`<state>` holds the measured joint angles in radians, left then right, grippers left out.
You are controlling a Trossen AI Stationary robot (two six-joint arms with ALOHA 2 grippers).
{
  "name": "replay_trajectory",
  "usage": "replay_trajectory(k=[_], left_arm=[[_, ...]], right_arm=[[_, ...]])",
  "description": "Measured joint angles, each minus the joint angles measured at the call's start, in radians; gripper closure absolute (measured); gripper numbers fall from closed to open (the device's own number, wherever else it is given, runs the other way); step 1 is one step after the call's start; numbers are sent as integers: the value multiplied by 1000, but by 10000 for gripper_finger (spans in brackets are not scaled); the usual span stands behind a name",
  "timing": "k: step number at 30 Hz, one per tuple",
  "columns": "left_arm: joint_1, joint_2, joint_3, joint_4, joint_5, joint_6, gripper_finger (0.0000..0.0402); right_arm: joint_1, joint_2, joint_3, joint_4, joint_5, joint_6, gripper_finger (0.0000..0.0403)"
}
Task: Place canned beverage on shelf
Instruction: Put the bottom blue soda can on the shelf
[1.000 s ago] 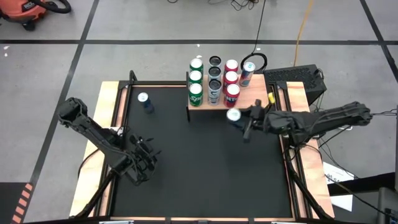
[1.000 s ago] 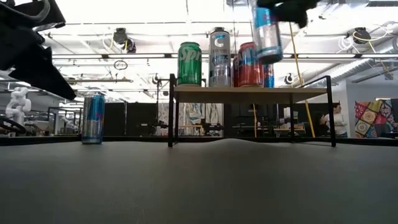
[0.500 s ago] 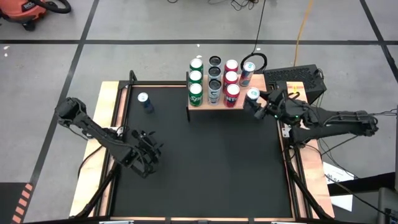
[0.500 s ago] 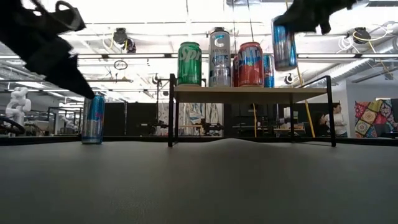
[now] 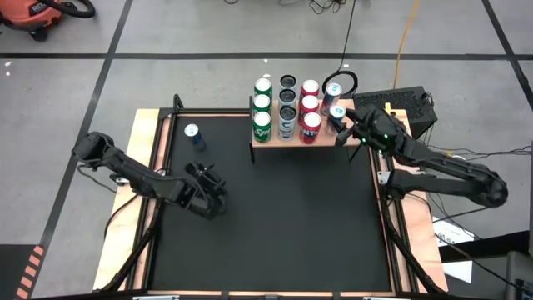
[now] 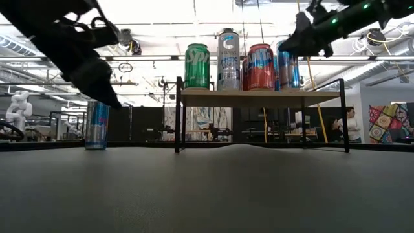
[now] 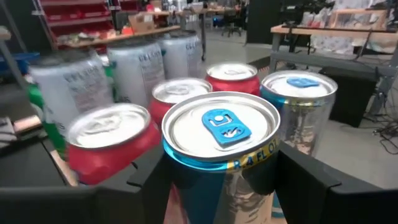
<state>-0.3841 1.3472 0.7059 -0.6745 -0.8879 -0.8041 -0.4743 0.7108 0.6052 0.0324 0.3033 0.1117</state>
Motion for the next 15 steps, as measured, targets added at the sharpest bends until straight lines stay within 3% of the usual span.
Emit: replay_trajectory(k=[9,15], left_arm=[[139,0,-18,146,52,200,77],[203,-10,-100,231,101,244,77]], right_arm=[[-160,124,2,78,-191,0,188],[-222,145,2,101,-269,-11,184]])
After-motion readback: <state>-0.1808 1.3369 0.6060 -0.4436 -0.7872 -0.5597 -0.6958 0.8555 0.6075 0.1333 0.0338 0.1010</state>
